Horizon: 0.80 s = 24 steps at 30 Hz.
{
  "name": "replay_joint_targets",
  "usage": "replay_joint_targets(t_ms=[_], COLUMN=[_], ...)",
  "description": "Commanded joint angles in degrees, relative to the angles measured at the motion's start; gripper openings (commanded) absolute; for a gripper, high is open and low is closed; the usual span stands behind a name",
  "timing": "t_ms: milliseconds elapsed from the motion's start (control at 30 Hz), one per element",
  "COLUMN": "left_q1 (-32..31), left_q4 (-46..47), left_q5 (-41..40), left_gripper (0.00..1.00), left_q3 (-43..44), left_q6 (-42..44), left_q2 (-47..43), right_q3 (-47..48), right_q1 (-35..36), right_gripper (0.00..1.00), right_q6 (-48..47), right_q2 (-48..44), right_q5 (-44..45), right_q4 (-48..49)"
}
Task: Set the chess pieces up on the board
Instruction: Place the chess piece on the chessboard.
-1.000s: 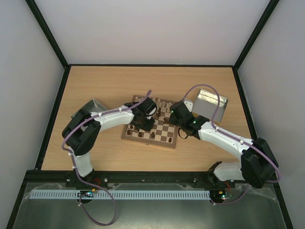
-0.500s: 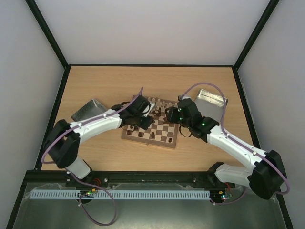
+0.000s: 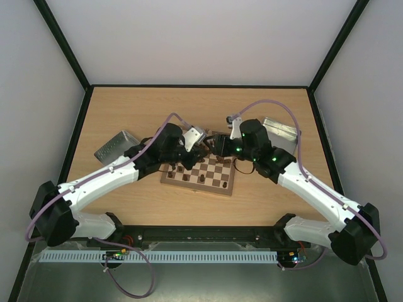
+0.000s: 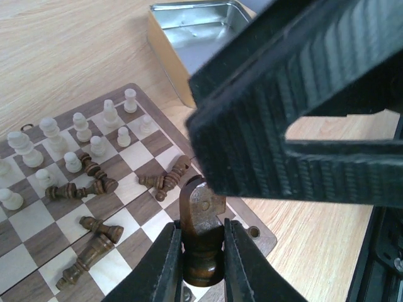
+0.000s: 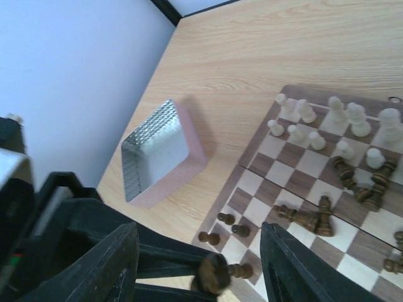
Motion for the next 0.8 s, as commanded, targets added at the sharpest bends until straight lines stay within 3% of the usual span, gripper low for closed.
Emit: replay_joint_targets(t_ms=[0,267,633,767], left_q1=[-0.7,-0.8,-0.8,-0.8], left_q4=[2.1,3.5,3.6,3.3], left_q5=[1.8,1.8,2.8,2.3], left_gripper=[0.08,0.08,0.08,0.10], left_q3=[-1.3,-2.1,-2.5,-2.7], left_q6=[3.8,4.0,4.2,3.5], left_q2=[-1.4,-2.6,-3.4,-3.5], right_q3=[1.6,1.4,-0.5,-1.0], right_q1=[-0.2,-0.1,-0.1,-0.1], right_gripper=[0.52,0.51,0.16,0.05], right_q6=[0.9,0.4,0.8,0.9], right_q2=[0.1,1.2,2.0,1.3], right_q5=[-5.3,-2.6,-12.2,-11.8], right_q4=[0.4,-5.4,-2.2,-1.8])
